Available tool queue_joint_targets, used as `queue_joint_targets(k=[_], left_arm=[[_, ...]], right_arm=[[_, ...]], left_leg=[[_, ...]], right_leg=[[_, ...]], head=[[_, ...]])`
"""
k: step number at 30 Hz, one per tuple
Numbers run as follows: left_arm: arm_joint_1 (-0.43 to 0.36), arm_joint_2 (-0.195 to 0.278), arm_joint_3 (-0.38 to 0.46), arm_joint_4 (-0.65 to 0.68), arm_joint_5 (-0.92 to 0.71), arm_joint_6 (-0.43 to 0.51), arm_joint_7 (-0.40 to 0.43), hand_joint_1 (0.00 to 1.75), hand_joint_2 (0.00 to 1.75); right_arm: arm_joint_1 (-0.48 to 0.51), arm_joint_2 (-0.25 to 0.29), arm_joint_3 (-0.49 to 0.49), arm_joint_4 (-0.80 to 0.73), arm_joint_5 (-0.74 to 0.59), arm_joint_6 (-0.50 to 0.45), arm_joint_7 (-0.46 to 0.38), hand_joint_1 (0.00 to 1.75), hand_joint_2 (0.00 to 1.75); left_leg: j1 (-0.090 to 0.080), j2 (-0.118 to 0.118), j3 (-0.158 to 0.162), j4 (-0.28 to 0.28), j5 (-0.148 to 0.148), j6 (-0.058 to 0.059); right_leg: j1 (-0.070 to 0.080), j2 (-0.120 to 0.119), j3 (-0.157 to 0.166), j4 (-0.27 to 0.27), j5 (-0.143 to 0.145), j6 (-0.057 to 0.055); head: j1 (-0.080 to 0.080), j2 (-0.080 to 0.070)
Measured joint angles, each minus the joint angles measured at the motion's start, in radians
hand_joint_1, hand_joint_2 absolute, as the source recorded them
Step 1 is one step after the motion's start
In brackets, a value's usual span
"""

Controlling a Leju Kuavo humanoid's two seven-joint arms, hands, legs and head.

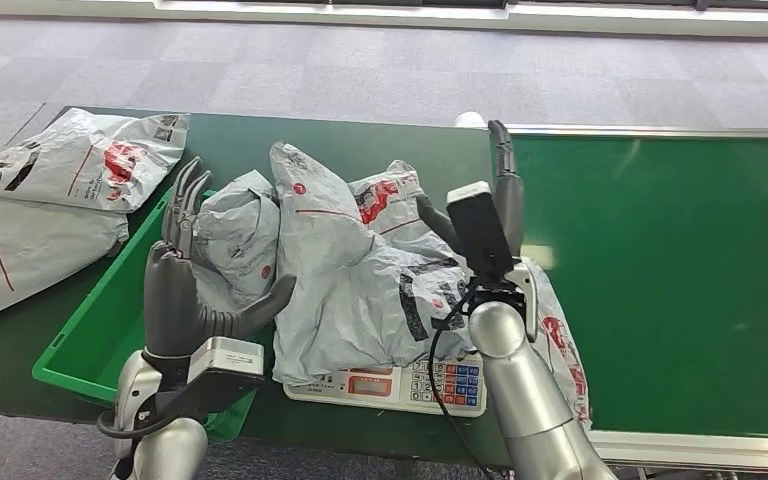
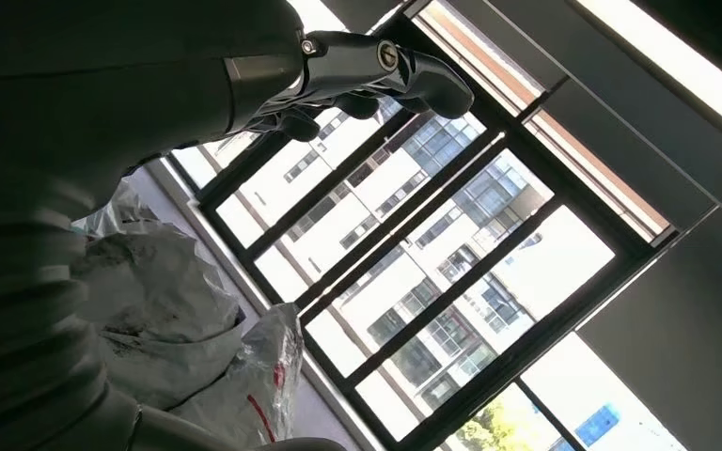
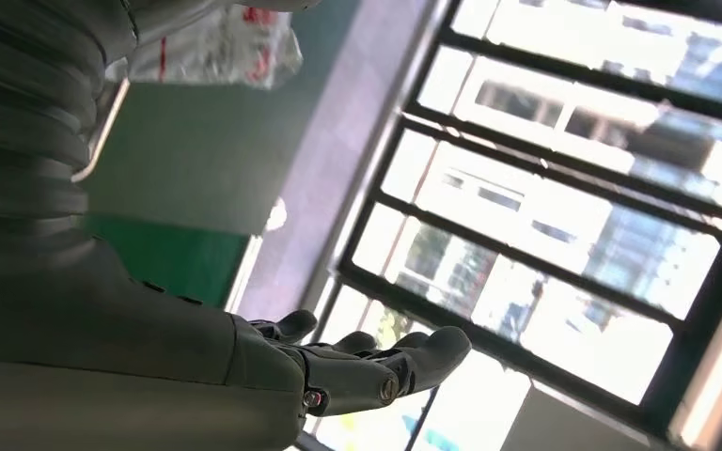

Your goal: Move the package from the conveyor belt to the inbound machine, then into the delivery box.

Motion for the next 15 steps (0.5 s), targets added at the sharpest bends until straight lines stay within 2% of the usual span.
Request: queue_joint_targets(k=[5, 9, 15], left_arm=[[-0.105, 0.003, -0.123, 0.136, -0.09, -0.065, 0.134, 0.0, 1.75], [-0.195, -0.025, -0.19, 0.312, -0.047, -0.115, 0.181, 0.0, 1.75], [-0.262, -0.059, -0.229, 0.472, -0.041, -0.117, 0.192, 0.0, 1.75]], right_arm=[[0.233, -0.045, -0.077, -0.337, -0.136, -0.217, -0.193, 0.0, 1.75], [0.373, -0.054, -0.146, -0.505, -0.226, -0.27, -0.351, 0.0, 1.75], [0.46, -0.054, -0.212, -0.633, -0.242, -0.272, -0.377, 0.0, 1.75]], left_leg=[[-0.001, -0.001, -0.001, 0.0, -0.001, 0.001], [-0.003, 0.002, -0.002, 0.0, -0.001, 0.001], [-0.004, 0.004, -0.001, 0.0, 0.0, 0.001]], right_leg=[[-0.001, -0.002, 0.0, -0.001, -0.001, 0.001], [-0.002, 0.001, -0.001, 0.0, 0.0, 0.002], [-0.001, 0.003, -0.002, 0.0, 0.001, 0.002]], head=[[0.0, 0.0], [0.0, 0.0], [0.0, 0.0]])
